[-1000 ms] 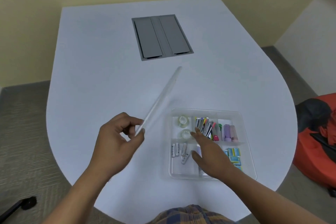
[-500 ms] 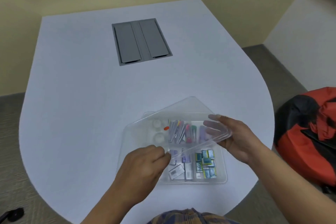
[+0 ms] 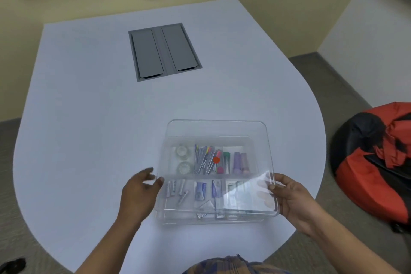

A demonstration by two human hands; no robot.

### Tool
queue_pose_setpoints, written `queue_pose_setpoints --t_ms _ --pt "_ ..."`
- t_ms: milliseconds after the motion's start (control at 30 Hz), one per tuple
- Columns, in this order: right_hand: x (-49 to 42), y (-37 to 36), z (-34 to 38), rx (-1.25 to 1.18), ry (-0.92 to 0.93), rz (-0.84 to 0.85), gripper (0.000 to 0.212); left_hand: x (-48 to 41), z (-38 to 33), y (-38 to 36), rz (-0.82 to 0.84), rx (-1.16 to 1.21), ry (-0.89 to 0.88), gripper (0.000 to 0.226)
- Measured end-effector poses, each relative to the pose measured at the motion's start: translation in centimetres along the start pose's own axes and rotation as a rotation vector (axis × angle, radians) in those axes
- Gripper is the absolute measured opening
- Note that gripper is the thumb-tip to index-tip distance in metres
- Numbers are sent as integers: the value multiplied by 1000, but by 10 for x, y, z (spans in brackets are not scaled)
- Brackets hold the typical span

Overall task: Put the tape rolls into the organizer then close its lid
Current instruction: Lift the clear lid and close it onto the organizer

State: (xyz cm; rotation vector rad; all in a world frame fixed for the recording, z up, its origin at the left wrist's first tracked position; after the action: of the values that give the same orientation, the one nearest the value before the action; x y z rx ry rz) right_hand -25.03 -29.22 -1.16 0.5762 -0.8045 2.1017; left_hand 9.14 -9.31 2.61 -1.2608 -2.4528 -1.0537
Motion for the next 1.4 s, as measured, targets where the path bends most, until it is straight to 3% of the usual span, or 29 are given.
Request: queue_pose_setpoints --t_ms 100,267,400,800,967,1067,1200,1400 --pt "3 3 -8 59 2 -24 24 -4 16 -15 101 58 63 32" --pt "6 17 -14 406 33 -216 26 -3 25 -22 83 -51 38 31" --pt "3 18 -15 604 30 -277 33 -4 27 -20 48 -153 -9 30" --pt "-10 15 -20 687 -5 -314 29 -13 62 -17 54 -110 66 29" --pt "-16 18 -18 754 -47 -327 27 -21 62 -14 87 -138 68 43" --pt "-22 7 -5 959 -46 -284 45 -27 50 -15 141 -200 -12 69" --pt "-35 -22 31 1307 95 -183 83 -42 15 -19 275 -390 -186 108" --pt "-71 -49 56 1745 -8 -7 126 -71 -27 -39 459 -809 -279 135"
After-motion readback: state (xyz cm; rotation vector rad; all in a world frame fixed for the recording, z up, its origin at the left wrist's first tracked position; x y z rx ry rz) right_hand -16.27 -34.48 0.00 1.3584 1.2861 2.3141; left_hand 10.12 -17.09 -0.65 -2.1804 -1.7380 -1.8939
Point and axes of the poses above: each hand's wrist, its own x-axis away from the middle knuckle, its own y-axis out of the back of the hand, z = x × y, the point moved 9 cm from there along -x, towards the middle knuckle, and after that the axes turned 12 degrees about z, right-handed, at the moved point
